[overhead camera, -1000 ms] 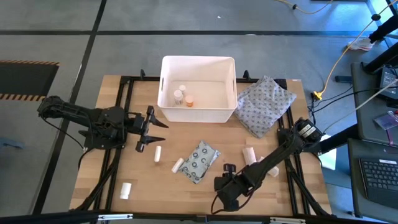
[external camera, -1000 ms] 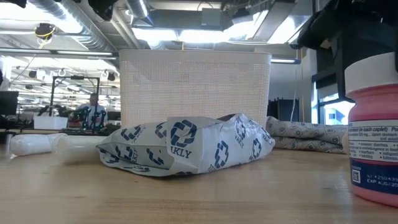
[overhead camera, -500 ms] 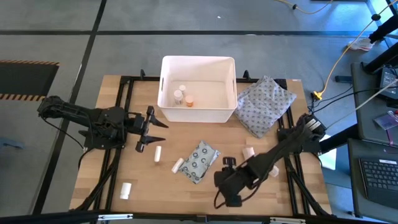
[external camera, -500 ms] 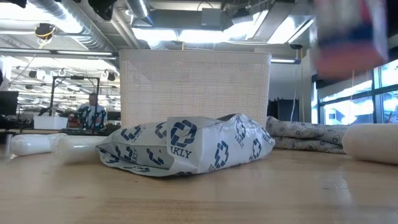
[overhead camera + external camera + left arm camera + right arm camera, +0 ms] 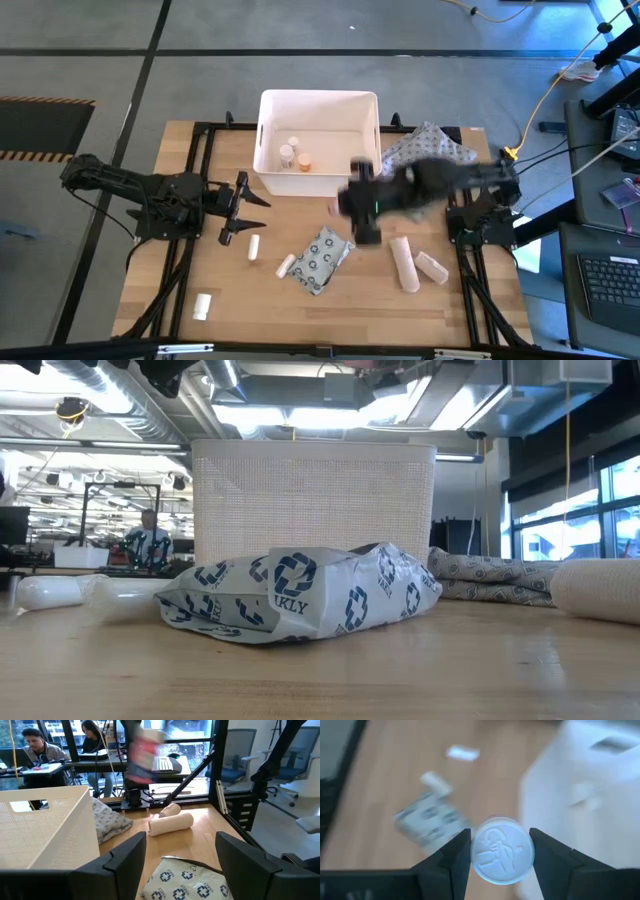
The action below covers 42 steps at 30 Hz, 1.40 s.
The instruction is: Pick & place medical supplies in basket/bin
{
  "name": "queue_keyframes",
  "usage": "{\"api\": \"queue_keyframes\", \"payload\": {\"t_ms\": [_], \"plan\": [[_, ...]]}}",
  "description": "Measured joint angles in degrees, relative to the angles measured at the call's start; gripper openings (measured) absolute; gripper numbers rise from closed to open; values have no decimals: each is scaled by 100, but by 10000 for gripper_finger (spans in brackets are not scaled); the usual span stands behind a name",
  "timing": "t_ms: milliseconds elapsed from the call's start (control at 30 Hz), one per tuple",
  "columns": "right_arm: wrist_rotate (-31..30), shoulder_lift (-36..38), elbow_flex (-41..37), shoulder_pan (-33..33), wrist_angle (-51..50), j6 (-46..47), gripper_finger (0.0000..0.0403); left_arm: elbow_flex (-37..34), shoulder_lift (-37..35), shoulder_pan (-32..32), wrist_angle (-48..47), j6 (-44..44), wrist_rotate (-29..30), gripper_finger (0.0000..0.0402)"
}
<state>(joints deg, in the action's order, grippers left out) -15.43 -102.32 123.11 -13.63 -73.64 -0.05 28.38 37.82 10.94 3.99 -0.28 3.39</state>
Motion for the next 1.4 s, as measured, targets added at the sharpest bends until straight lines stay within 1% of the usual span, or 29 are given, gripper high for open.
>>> {"api": "queue_keyframes", "payload": {"t_ms": [133, 200, 267, 400, 567, 733, 967, 1033, 1200, 1400], "plan": [[0, 0, 584, 1020, 2, -960, 175, 0, -2, 0, -24, -2, 0, 229], [26, 0, 712, 1554, 62, -1342, 175, 0, 0, 0, -22, -2, 1, 229], [302, -3, 708, 2097, 143, -1626, 175, 0, -2, 0, -21, -1, 1, 229], [1204, -142, 533, 3032, 390, -1943, 175, 0, -1, 0, -17, 325, 12, 231], [1305, -717, 317, 3722, 798, -1974, 176, 0, -2, 0, -17, 692, 14, 228], [1412, -1427, 296, 3967, 1232, -2126, 176, 0, -2, 0, -68, 1073, 16, 232], [1428, -2185, 293, 3968, 1312, -2564, 176, 0, -1, 0, -384, 1064, 17, 229], [1486, -2348, 293, 3967, 1335, -2577, 176, 0, 0, 0, -432, 1060, 19, 228], [2031, -2633, 293, 3966, 1422, -2573, 176, 0, -2, 0, -433, 1054, 19, 231], [2115, -2941, 293, 3959, 1426, -2566, 176, 0, 0, 0, -435, 1052, 21, 228]]}}
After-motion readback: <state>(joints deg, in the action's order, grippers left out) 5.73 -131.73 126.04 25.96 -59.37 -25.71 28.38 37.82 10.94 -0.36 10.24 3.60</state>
